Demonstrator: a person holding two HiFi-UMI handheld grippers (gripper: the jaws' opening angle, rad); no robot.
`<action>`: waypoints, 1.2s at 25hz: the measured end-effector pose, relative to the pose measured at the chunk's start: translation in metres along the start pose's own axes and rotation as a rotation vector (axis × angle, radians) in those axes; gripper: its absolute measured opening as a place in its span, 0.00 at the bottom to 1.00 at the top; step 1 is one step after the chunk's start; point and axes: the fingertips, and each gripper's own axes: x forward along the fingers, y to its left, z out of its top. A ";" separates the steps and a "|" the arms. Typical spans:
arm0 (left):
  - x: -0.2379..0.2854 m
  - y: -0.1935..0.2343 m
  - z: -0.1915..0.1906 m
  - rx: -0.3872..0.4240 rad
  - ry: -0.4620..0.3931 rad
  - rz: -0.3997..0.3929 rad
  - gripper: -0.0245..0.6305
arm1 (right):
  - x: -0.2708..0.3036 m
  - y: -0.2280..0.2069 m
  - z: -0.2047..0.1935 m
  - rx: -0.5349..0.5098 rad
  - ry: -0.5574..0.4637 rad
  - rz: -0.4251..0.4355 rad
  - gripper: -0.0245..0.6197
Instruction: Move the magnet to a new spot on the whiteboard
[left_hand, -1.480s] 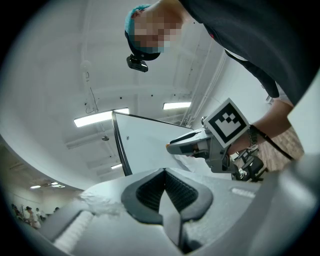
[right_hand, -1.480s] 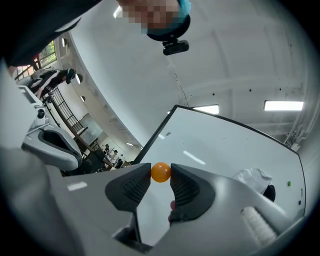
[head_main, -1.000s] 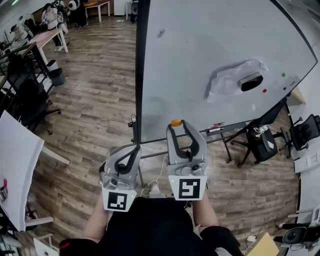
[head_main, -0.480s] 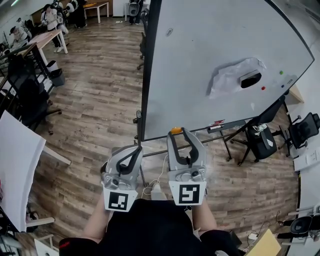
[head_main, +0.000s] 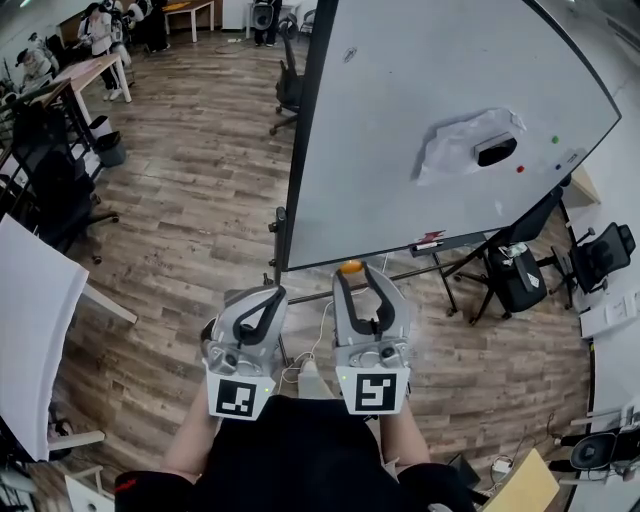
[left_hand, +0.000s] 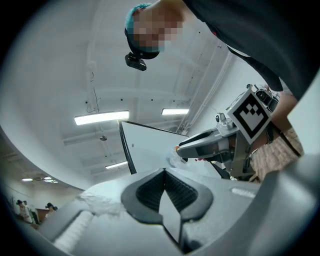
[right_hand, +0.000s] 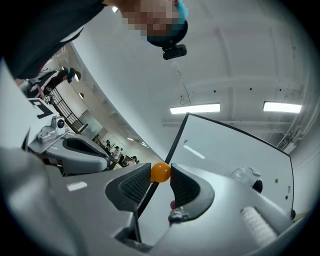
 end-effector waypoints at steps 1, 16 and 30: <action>-0.002 -0.001 0.001 0.000 -0.001 -0.003 0.04 | -0.003 0.002 0.001 0.000 0.003 -0.001 0.23; -0.020 -0.009 0.006 -0.024 -0.012 -0.011 0.04 | -0.033 0.029 -0.009 -0.008 0.067 0.022 0.23; -0.015 -0.010 0.002 -0.039 -0.014 -0.009 0.04 | -0.037 0.032 -0.018 -0.032 0.085 0.028 0.23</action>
